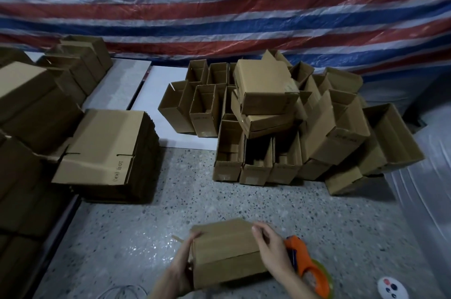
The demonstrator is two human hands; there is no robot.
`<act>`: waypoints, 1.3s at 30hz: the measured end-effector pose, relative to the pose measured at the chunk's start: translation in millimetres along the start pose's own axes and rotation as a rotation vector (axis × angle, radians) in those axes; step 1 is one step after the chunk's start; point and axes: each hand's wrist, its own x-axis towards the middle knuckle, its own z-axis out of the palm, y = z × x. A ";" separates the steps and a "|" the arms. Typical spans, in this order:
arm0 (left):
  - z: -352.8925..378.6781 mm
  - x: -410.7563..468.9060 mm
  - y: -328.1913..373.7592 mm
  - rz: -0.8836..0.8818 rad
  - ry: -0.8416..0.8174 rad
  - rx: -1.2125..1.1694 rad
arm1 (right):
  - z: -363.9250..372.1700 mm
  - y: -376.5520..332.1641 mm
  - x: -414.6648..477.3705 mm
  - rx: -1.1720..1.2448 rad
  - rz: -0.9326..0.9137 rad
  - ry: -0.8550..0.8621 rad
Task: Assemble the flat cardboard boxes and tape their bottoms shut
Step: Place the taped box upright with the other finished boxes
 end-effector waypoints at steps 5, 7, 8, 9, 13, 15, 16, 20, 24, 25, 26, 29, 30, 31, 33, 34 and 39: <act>-23.0 -11.4 27.3 0.398 0.206 0.118 | 26.1 -34.5 16.3 -0.058 0.000 -0.126; -28.6 -15.0 39.3 0.591 0.342 0.149 | 42.4 -52.1 24.2 -0.084 -0.039 -0.138; -30.4 -16.4 43.5 0.710 0.436 0.209 | 50.8 -61.4 27.9 -0.074 -0.055 -0.142; -32.2 -17.2 46.2 0.830 0.528 0.302 | 59.6 -70.4 31.1 -0.049 -0.071 -0.156; -37.0 -4.9 46.2 1.105 0.677 0.507 | 91.3 -98.6 39.6 0.043 -0.113 -0.309; -35.1 5.9 47.9 1.100 0.702 0.523 | 106.0 -107.9 42.8 0.052 -0.088 -0.393; -33.5 12.0 49.9 1.097 0.704 0.531 | 112.7 -110.9 44.7 0.055 -0.069 -0.411; -18.7 29.0 67.4 1.073 0.745 0.565 | 126.2 -118.7 60.0 0.083 -0.018 -0.277; 3.3 40.2 94.6 1.136 0.749 0.496 | 130.3 -132.0 81.7 0.099 -0.042 -0.115; 6.4 43.9 99.8 1.163 0.729 0.471 | 131.3 -134.4 85.0 0.115 -0.048 -0.086; 8.4 47.7 104.4 1.190 0.705 0.457 | 132.1 -135.5 87.5 0.129 -0.050 -0.060; 13.7 61.8 117.8 1.193 0.715 0.560 | 132.2 -132.2 93.3 0.079 -0.010 -0.032; 15.4 68.2 122.4 1.153 0.763 0.631 | 133.8 -129.2 95.2 0.063 0.023 -0.034; 18.0 74.1 126.9 1.111 0.802 0.683 | 134.9 -125.4 97.2 0.058 0.060 -0.033; 22.7 83.8 134.2 1.053 0.794 0.690 | 135.4 -117.9 99.8 0.046 0.125 -0.019; 23.5 88.3 136.4 1.048 0.761 0.668 | 134.8 -113.3 100.4 0.045 0.146 -0.008; 28.5 107.4 151.5 1.086 0.671 0.653 | 125.0 -90.7 98.8 0.039 0.247 -0.020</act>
